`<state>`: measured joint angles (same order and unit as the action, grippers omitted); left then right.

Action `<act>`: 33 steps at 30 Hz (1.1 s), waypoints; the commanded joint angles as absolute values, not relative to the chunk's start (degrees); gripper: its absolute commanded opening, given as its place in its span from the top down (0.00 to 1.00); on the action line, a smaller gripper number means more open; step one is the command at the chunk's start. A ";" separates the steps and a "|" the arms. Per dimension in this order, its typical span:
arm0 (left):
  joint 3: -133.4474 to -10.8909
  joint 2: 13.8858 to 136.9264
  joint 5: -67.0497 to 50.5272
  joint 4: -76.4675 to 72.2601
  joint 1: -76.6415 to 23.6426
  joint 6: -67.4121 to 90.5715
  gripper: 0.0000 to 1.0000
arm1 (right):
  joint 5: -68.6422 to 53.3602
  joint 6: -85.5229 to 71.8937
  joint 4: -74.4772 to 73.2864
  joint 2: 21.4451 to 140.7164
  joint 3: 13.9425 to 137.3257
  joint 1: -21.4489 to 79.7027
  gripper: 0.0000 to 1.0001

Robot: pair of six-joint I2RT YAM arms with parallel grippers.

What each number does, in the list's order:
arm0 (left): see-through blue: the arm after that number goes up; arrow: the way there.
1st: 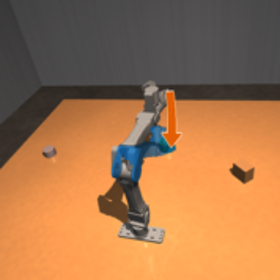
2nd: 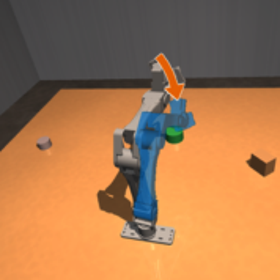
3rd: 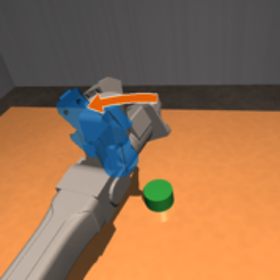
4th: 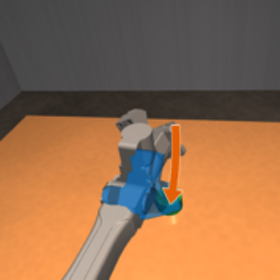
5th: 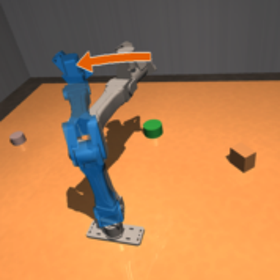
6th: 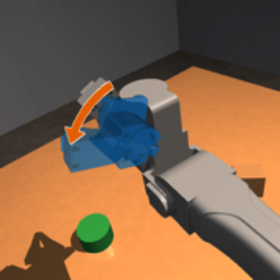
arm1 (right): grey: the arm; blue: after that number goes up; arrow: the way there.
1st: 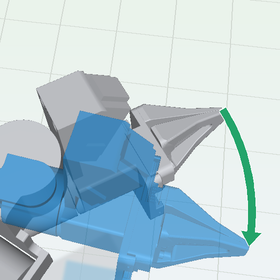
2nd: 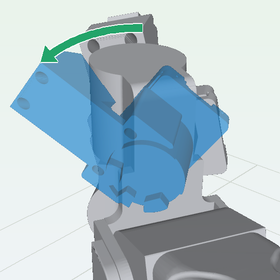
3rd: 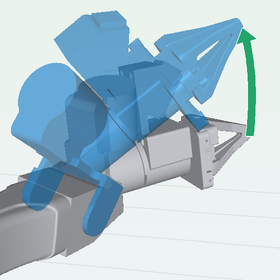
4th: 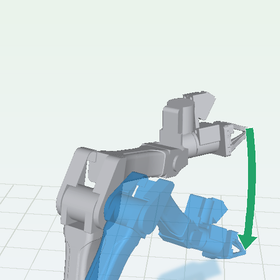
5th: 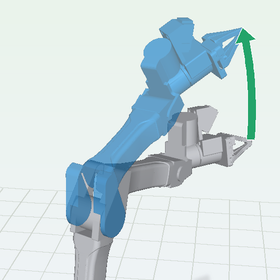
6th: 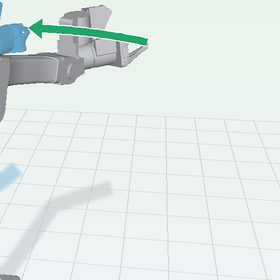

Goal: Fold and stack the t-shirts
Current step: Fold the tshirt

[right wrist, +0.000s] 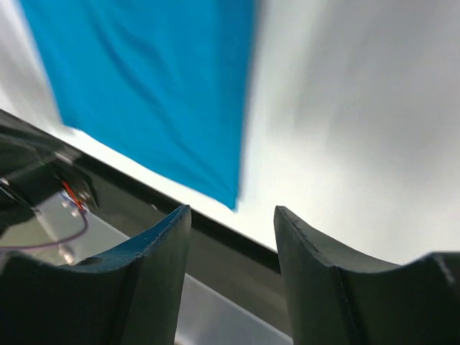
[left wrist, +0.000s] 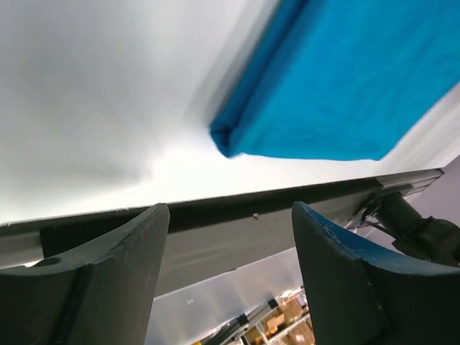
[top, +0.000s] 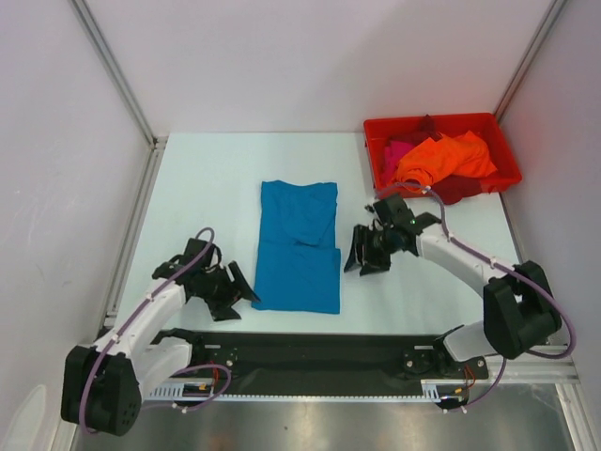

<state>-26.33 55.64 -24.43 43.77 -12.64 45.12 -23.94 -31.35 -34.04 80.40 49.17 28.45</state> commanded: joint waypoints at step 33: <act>-52.03 92.46 -24.97 26.26 -12.13 39.81 0.71 | -37.88 -40.78 -25.84 120.75 85.51 35.16 0.97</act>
<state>-49.56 91.44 -27.00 26.00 -12.62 38.98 -34.61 -38.04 -28.23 117.40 82.76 35.29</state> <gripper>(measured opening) 0.298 0.047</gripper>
